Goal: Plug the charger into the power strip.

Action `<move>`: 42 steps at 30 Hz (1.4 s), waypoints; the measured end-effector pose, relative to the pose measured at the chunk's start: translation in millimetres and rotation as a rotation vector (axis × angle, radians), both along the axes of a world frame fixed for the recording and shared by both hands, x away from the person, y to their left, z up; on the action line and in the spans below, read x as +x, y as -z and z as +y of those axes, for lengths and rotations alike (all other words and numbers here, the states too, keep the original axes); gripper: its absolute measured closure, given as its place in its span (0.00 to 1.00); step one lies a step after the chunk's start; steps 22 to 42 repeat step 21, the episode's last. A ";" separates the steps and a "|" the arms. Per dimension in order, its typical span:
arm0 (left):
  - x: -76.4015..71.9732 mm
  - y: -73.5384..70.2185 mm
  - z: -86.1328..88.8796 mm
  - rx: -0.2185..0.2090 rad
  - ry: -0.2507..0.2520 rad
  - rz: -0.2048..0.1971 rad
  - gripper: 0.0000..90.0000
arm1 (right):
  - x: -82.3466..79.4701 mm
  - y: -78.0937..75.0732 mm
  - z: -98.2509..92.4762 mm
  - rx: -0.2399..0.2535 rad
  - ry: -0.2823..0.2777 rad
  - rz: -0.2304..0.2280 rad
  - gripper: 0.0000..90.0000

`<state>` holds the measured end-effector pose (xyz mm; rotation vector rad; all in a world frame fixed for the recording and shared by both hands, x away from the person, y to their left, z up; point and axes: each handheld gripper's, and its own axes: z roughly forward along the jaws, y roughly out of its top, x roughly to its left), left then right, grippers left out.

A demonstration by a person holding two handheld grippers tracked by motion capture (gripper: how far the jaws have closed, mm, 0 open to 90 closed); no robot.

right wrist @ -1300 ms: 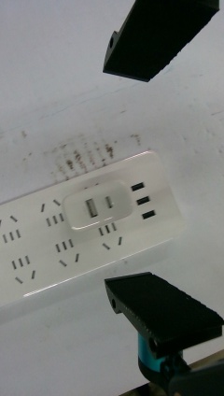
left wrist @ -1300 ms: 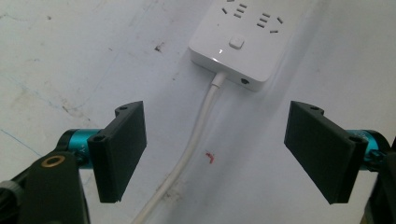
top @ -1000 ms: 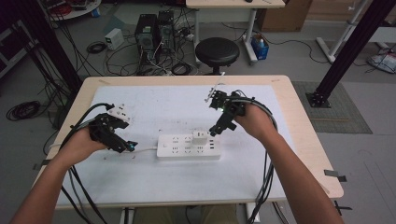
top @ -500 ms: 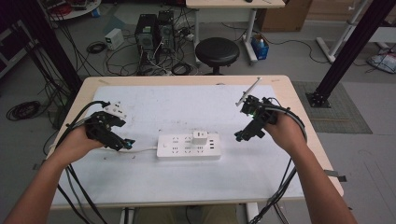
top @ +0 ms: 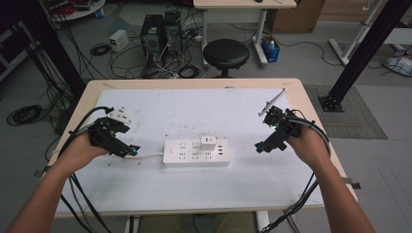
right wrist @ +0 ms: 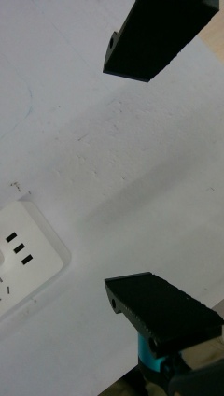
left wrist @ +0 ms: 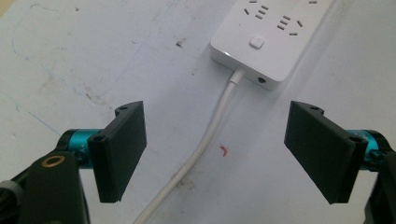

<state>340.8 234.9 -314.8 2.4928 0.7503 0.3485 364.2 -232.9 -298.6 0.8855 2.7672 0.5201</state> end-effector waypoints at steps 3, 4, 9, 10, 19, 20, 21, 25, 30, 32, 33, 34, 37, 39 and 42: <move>0.7 0.8 -0.3 0.009 -0.001 0.000 0.23 | -1.8 1.9 -2.0 0.006 0.005 0.002 0.01; 0.9 1.1 -0.5 0.010 -0.004 0.002 0.23 | -2.1 3.0 -2.8 0.012 0.000 0.000 0.01; 1.0 1.8 0.7 0.006 -0.014 -0.006 0.23 | -4.1 9.0 -8.0 0.013 0.013 0.008 0.01; 0.9 2.1 1.2 0.005 -0.017 -0.007 0.23 | -5.2 10.4 -8.9 0.015 0.023 0.012 0.01; -0.2 10.9 7.6 -0.008 -0.055 -0.021 0.23 | -12.5 20.7 -17.0 0.024 0.023 0.019 0.01; -0.2 11.7 8.0 -0.006 -0.057 -0.020 0.23 | -13.1 21.5 -17.6 0.024 0.025 0.021 0.01; -0.1 13.2 8.8 -0.006 -0.060 -0.018 0.23 | -13.2 22.1 -18.2 0.024 0.025 0.021 0.01; -0.1 13.2 8.8 -0.006 -0.060 -0.018 0.23 | -13.2 22.1 -18.2 0.024 0.025 0.021 0.01; -0.1 13.2 8.8 -0.006 -0.060 -0.018 0.23 | -13.2 22.1 -18.2 0.024 0.025 0.021 0.01; -0.1 13.2 8.8 -0.006 -0.060 -0.018 0.23 | -13.2 22.1 -18.2 0.024 0.025 0.021 0.01; -0.1 13.2 8.8 -0.006 -0.060 -0.018 0.23 | -13.2 22.1 -18.2 0.024 0.025 0.021 0.01; -0.1 13.2 8.8 -0.006 -0.060 -0.018 0.23 | -13.2 22.1 -18.2 0.024 0.025 0.021 0.01; -0.1 13.2 8.8 -0.006 -0.060 -0.018 0.23 | -13.2 22.1 -18.2 0.024 0.025 0.021 0.01; -0.1 13.2 8.8 -0.006 -0.060 -0.018 0.23 | -13.2 22.1 -18.2 0.024 0.025 0.021 0.01; -0.1 13.2 8.8 -0.006 -0.060 -0.018 0.23 | -13.2 22.1 -18.2 0.024 0.025 0.021 0.01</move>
